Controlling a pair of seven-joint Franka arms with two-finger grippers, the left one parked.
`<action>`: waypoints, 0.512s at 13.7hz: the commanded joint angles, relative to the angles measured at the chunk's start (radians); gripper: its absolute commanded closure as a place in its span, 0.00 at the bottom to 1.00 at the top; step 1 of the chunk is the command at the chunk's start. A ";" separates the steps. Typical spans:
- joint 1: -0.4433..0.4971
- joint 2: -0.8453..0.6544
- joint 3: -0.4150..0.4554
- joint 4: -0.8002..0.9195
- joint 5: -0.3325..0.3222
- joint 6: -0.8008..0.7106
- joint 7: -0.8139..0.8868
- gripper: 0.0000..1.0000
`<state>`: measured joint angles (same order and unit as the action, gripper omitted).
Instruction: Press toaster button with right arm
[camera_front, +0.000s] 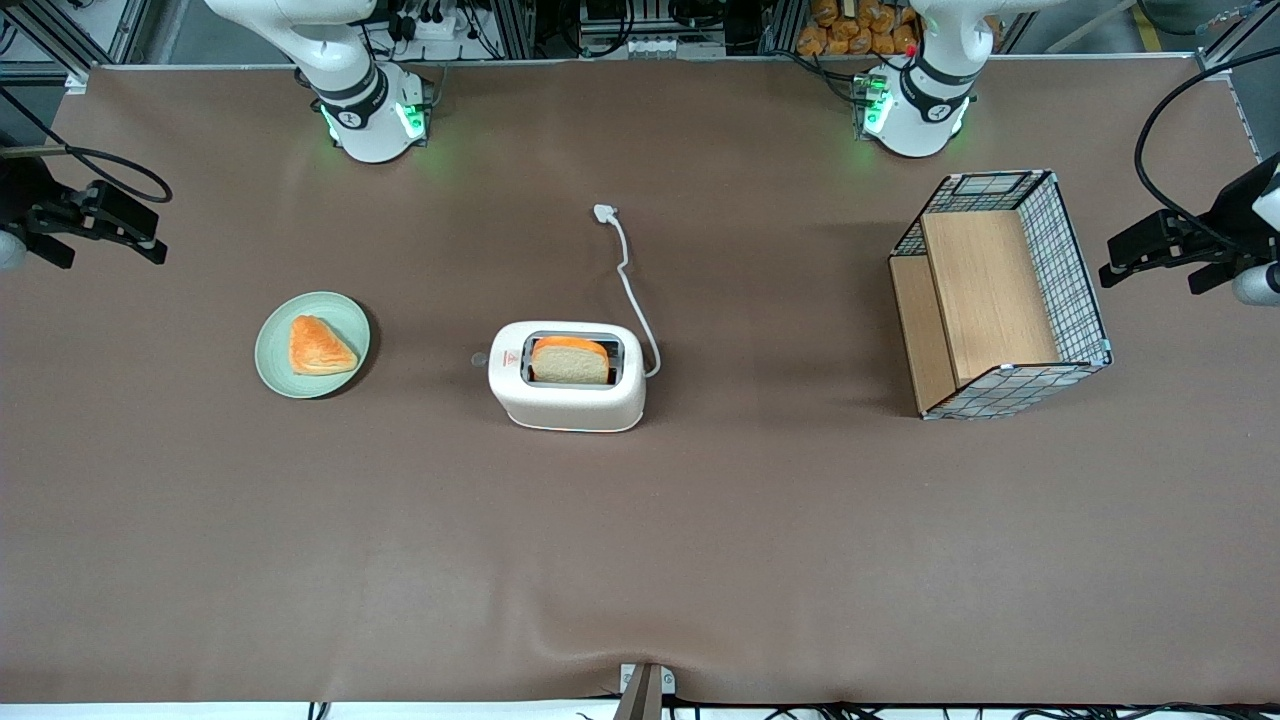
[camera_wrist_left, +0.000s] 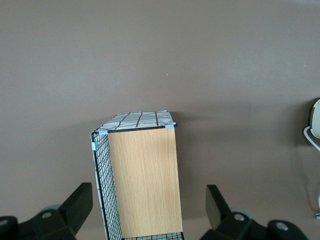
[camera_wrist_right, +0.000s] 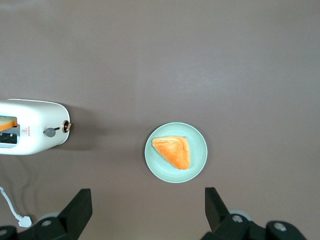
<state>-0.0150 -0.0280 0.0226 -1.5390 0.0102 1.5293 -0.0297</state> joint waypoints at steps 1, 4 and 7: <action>0.001 0.010 0.005 0.026 -0.012 -0.009 0.002 0.00; -0.002 0.011 0.007 0.026 -0.013 -0.009 0.002 0.00; 0.003 0.020 0.008 0.025 -0.016 -0.015 0.001 0.00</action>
<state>-0.0141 -0.0257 0.0236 -1.5366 0.0102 1.5284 -0.0300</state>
